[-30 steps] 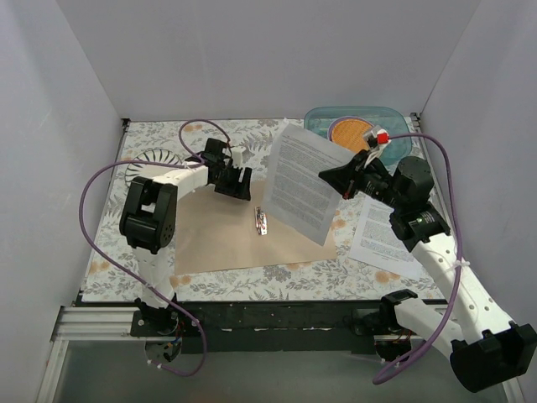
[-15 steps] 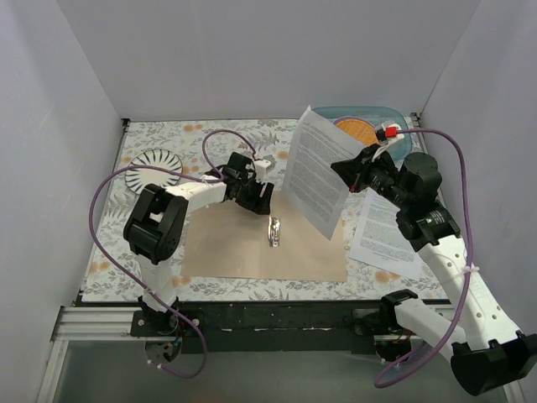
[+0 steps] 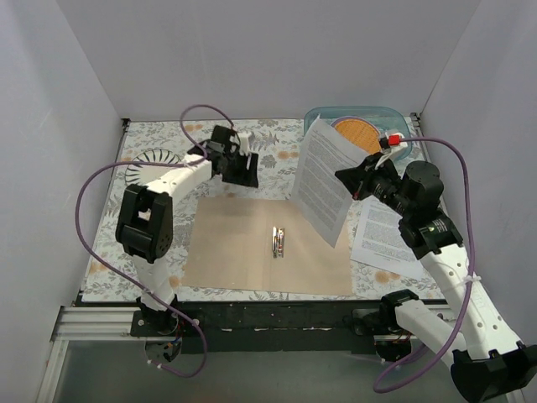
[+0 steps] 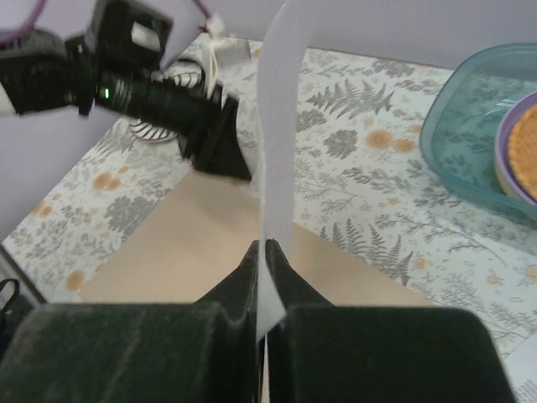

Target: Put the files into the folder

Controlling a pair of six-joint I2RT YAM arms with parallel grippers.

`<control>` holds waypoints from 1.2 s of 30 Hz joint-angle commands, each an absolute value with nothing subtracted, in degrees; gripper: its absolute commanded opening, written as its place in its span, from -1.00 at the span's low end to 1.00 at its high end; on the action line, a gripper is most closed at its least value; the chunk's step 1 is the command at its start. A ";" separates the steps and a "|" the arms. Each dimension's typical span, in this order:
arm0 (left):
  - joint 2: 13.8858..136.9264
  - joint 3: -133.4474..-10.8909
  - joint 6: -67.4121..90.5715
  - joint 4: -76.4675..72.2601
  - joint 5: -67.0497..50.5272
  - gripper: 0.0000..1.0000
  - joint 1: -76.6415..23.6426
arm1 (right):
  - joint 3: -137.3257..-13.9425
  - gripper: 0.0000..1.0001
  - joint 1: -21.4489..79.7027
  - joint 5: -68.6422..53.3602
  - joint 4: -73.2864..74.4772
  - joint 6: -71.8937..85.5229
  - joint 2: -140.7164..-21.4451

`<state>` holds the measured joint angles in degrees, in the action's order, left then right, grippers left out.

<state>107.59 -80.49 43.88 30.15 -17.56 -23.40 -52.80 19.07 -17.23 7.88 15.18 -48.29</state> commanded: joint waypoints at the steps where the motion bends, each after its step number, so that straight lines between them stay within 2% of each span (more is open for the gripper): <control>1: 105.29 -92.44 42.55 34.70 -16.52 0.17 -15.83 | -51.94 -0.97 18.72 -25.91 2.73 18.89 -48.60; 4: 103.28 -91.24 36.76 36.21 -17.23 0.18 -14.06 | -51.77 -0.97 18.81 -29.96 0.18 21.87 -50.00; 8: 99.76 -80.55 30.42 35.42 -16.79 0.19 -13.27 | -52.12 -0.97 18.90 -38.74 -7.72 26.62 -53.25; 12: 99.23 -75.59 27.07 34.19 -16.26 0.18 -10.73 | -54.39 -0.97 19.60 -46.83 -12.04 29.71 -57.30; 24: 100.55 -70.93 22.94 31.20 -11.43 0.13 -9.40 | -54.14 -0.97 23.46 -41.40 -2.73 19.61 -73.10; 30: 101.60 -69.17 21.36 30.68 -7.57 0.09 -9.40 | -58.88 -0.97 26.19 -37.62 2.02 14.77 -80.67; 36: 102.04 -66.45 20.21 29.01 -3.61 0.06 -9.41 | -62.48 -0.97 27.16 -37.27 2.55 14.68 -83.32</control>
<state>102.28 -67.96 21.87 30.76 -7.35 -9.28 -57.58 26.46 -37.91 2.57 16.64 -83.05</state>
